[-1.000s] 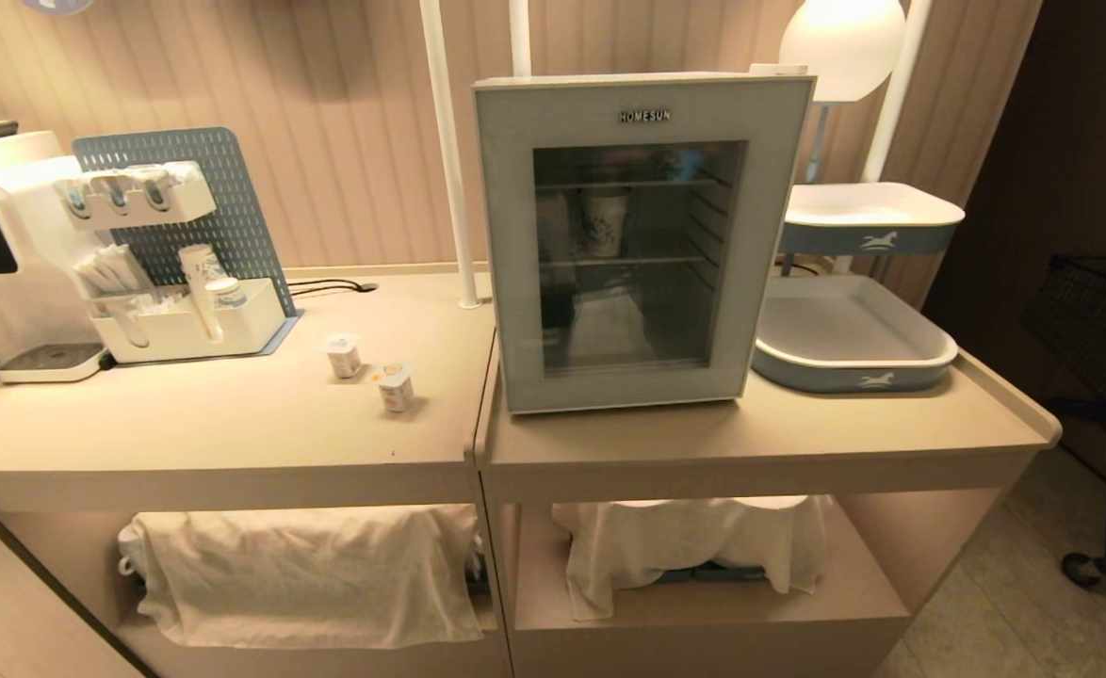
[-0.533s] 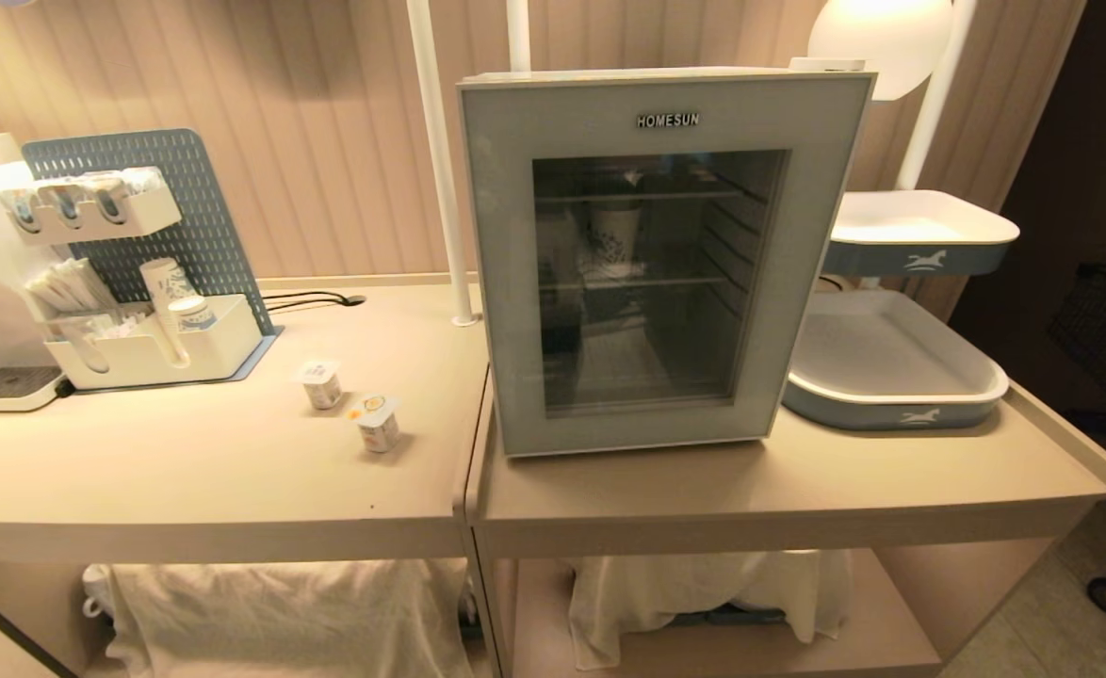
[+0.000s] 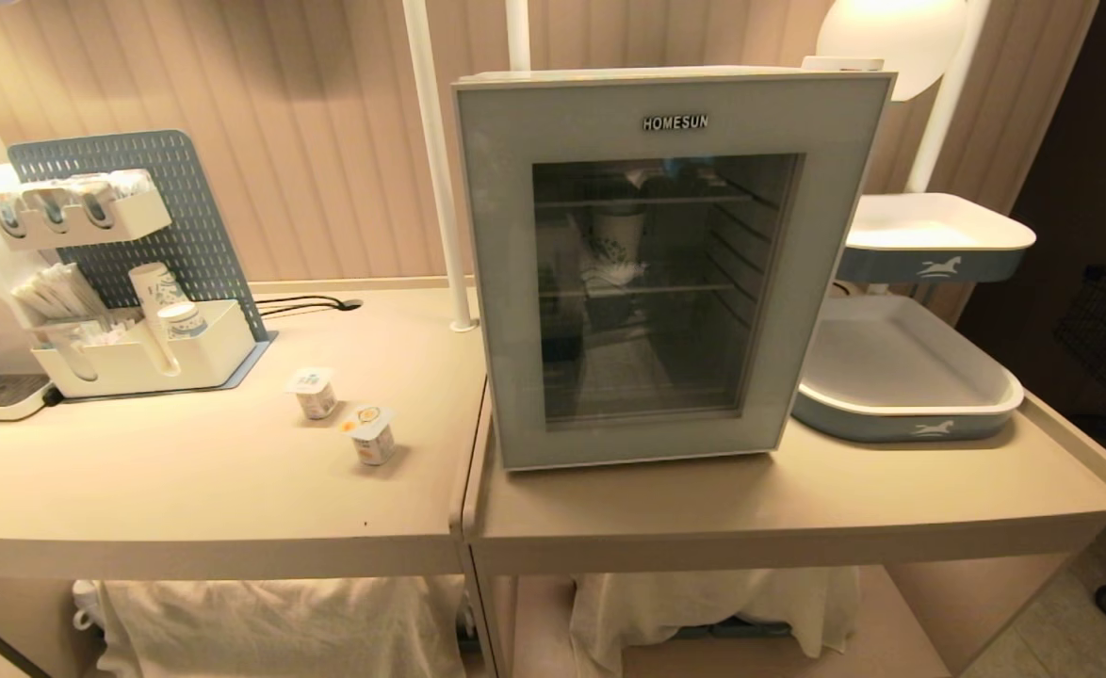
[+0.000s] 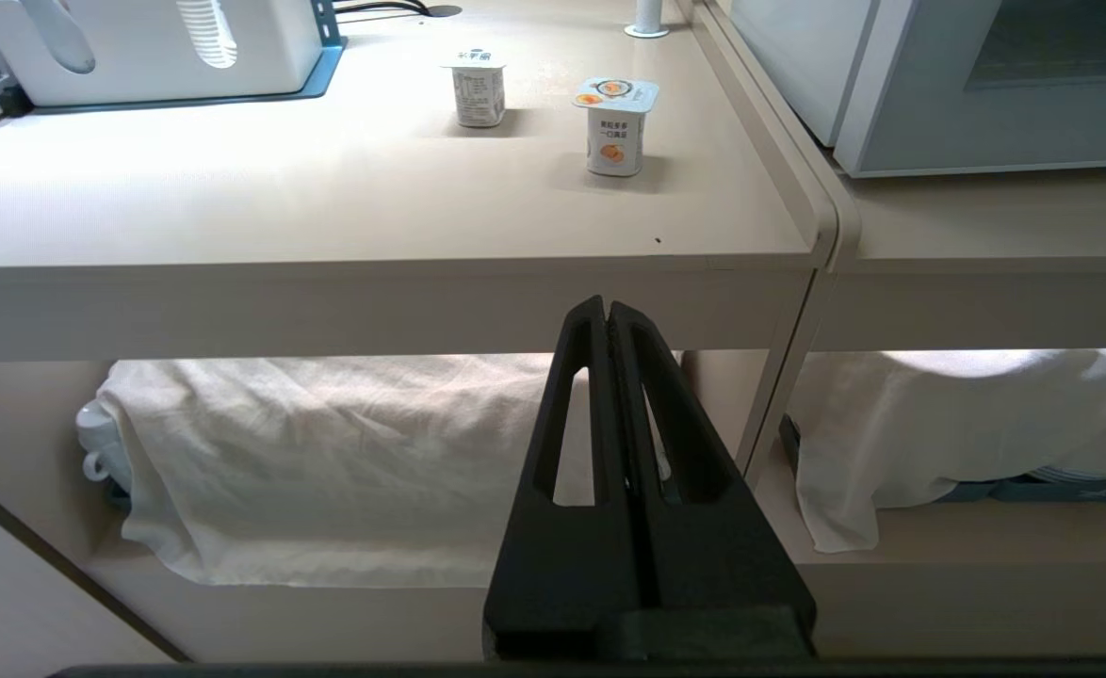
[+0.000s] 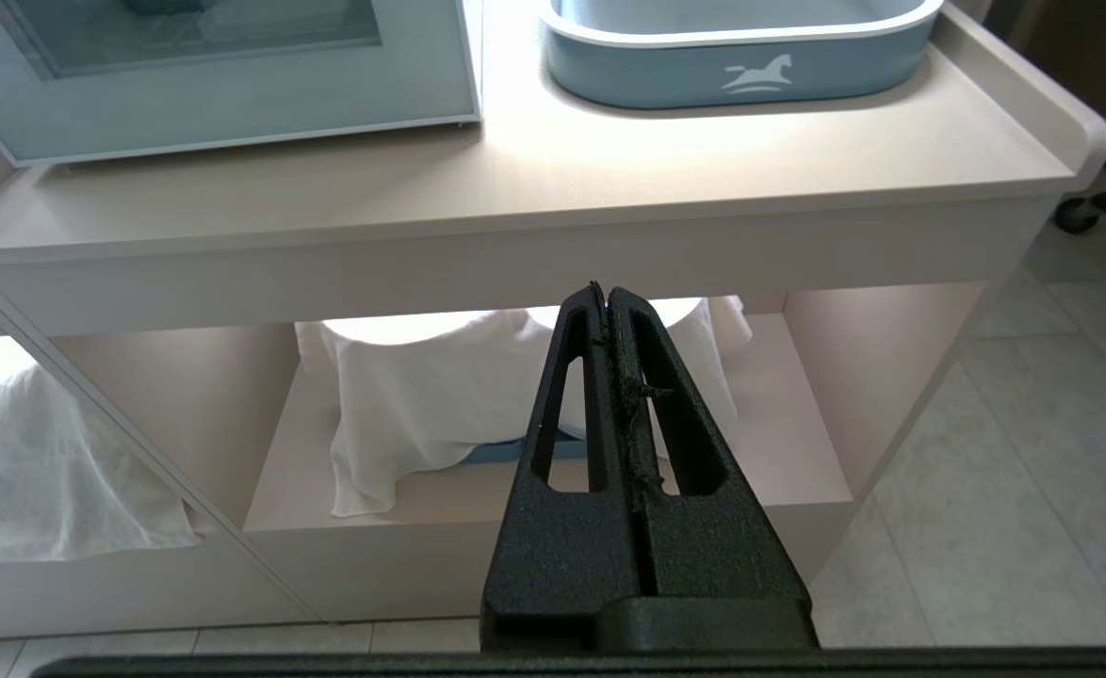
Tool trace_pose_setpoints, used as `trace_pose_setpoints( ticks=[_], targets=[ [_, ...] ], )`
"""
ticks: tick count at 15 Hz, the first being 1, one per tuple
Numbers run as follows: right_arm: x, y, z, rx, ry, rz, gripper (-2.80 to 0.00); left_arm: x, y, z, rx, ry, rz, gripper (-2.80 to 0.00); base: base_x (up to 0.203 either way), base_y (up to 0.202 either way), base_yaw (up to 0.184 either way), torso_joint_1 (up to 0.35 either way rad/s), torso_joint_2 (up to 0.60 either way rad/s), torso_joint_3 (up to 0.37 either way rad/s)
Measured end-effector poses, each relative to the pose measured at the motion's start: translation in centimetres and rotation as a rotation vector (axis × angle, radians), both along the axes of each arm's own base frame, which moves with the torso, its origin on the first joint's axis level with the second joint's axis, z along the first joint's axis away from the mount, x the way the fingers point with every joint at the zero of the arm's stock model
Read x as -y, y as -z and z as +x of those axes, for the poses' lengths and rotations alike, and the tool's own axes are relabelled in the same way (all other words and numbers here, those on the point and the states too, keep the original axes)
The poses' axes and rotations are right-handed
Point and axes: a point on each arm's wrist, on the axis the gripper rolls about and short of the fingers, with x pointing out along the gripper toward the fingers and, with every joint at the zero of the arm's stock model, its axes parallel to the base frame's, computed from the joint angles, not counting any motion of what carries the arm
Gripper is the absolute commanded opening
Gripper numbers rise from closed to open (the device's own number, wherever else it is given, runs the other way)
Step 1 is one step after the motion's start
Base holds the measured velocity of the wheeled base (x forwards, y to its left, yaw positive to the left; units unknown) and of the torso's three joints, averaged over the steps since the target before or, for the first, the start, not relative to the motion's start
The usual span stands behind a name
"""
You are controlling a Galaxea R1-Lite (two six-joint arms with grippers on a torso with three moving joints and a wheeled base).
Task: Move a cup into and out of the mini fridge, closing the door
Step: Open the freezer door
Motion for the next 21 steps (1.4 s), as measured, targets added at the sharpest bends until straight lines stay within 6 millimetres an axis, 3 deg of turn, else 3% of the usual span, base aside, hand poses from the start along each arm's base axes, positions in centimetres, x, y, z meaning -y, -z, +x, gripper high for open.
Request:
trace_pose_setpoints(
  ticks=[3, 5, 10, 12, 14, 17, 19, 21],
  targets=[
    [0.0, 0.0, 0.0, 0.000, 0.000, 0.000, -2.80, 0.0, -0.2, 0.0, 0.007, -0.003, 0.044, -2.80, 0.000, 0.000, 0.000, 0.000, 0.00, 0.000],
    [0.0, 0.0, 0.0, 0.000, 0.000, 0.000, -2.80, -0.1, -2.0, -0.6, 0.054, -0.029, 0.076, -2.80, 0.000, 0.000, 0.000, 0.000, 0.00, 0.000],
    [0.0, 0.0, 0.0, 0.000, 0.000, -0.001, -2.80, -0.2, -15.0, -6.9, 0.263, -0.078, 0.034, -2.80, 0.000, 0.000, 0.000, 0.000, 0.00, 0.000],
    [0.0, 0.0, 0.0, 0.000, 0.000, -0.002, -2.80, -0.1, -20.0, -6.6, 0.180, -0.045, -0.003, -2.80, 0.000, 0.000, 0.000, 0.000, 0.00, 0.000],
    [0.0, 0.0, 0.0, 0.000, 0.000, -0.001, -2.80, 0.0, -24.2, -3.3, 0.052, 0.015, -0.030, -2.80, 0.000, 0.000, 0.000, 0.000, 0.00, 0.000],
    [0.0, 0.0, 0.0, 0.000, 0.000, -0.002, -2.80, 0.4, -28.9, 5.4, -0.137, 0.186, -0.070, -2.80, 0.000, 0.000, 0.000, 0.000, 0.00, 0.000],
    [0.0, 0.0, 0.0, 0.000, 0.000, -0.001, -2.80, 0.6, -30.0, 12.7, -0.252, 0.335, -0.107, -2.80, 0.000, 0.000, 0.000, 0.000, 0.00, 0.000],
    [0.0, 0.0, 0.0, -0.001, 0.000, -0.001, -2.80, 0.3, -29.3, 20.2, -0.337, 0.528, -0.162, -2.80, 0.000, 0.000, 0.000, 0.000, 0.00, 0.000]
  ],
)
